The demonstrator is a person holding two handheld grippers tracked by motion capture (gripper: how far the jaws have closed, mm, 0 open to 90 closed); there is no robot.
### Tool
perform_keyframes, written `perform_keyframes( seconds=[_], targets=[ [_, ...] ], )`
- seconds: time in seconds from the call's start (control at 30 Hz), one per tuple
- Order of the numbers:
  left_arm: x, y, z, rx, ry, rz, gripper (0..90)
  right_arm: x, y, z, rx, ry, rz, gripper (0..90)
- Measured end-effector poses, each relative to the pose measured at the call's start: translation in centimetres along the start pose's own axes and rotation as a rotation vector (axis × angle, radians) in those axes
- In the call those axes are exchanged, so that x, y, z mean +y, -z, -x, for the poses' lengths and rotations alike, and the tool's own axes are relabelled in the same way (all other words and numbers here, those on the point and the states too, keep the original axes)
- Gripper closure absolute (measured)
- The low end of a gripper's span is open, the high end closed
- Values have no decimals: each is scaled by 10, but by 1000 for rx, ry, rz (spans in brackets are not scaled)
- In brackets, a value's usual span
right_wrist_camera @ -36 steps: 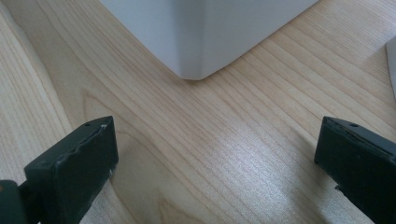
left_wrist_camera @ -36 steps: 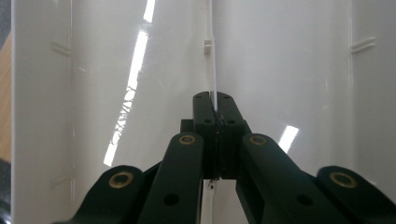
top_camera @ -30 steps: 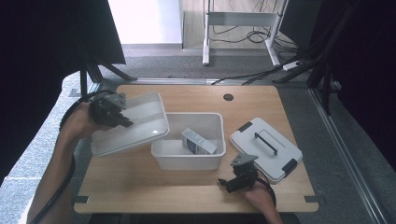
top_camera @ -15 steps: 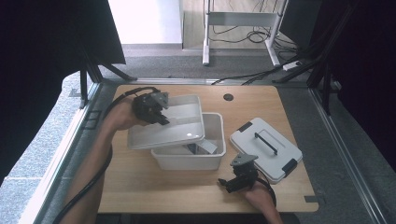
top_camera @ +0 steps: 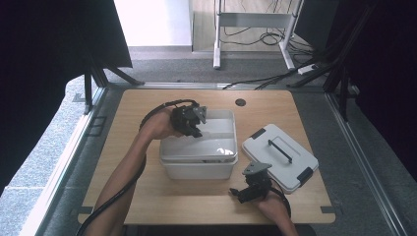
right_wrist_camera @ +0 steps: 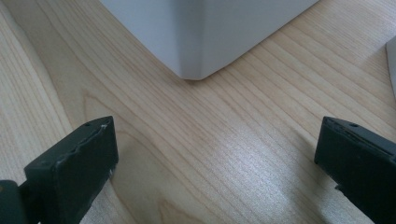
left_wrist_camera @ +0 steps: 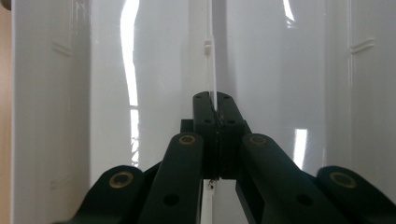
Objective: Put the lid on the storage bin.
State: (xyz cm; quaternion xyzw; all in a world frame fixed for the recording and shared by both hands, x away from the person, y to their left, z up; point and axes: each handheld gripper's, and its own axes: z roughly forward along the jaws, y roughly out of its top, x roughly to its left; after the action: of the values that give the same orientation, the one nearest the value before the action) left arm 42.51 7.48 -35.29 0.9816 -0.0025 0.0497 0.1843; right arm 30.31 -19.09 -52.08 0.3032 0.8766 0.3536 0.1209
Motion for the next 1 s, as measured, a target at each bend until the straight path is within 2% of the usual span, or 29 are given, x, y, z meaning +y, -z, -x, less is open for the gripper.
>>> perform_keyframes(
  seconds=[0.2,0.3,0.5,0.53,0.57,0.6,0.63,0.73,0.77,0.8,0.83,0.87,1.0],
  targets=[
    [-3,-9,0,-17,0,-23,889,0,0,0,1,0,-1,0],
    [-3,-13,2,-43,2,-30,890,0,0,0,1,0,-1,0],
    [-7,-18,-1,-60,41,-17,865,0,0,0,1,2,-1,0],
    [-8,-18,0,-44,53,-15,821,0,0,0,1,2,-1,0],
    [-8,-17,-1,-31,66,-9,821,0,0,0,1,2,-1,0],
    [-9,-16,-1,-19,77,-1,779,0,0,0,2,0,0,0],
    [-10,-10,0,15,113,28,683,0,0,0,2,0,0,0],
    [-11,-4,1,47,142,57,572,0,0,0,2,-1,-1,0],
    [-12,0,1,63,159,69,572,0,0,0,2,-1,-1,0],
    [-13,3,2,74,173,78,497,0,0,0,2,-1,-1,0],
    [-16,8,2,92,198,96,497,0,0,0,2,-1,-1,0],
    [-20,16,2,114,229,117,420,0,0,0,2,-1,-1,0],
    [-34,33,6,154,301,161,272,0,0,0,2,-1,-1,0]
  ],
)
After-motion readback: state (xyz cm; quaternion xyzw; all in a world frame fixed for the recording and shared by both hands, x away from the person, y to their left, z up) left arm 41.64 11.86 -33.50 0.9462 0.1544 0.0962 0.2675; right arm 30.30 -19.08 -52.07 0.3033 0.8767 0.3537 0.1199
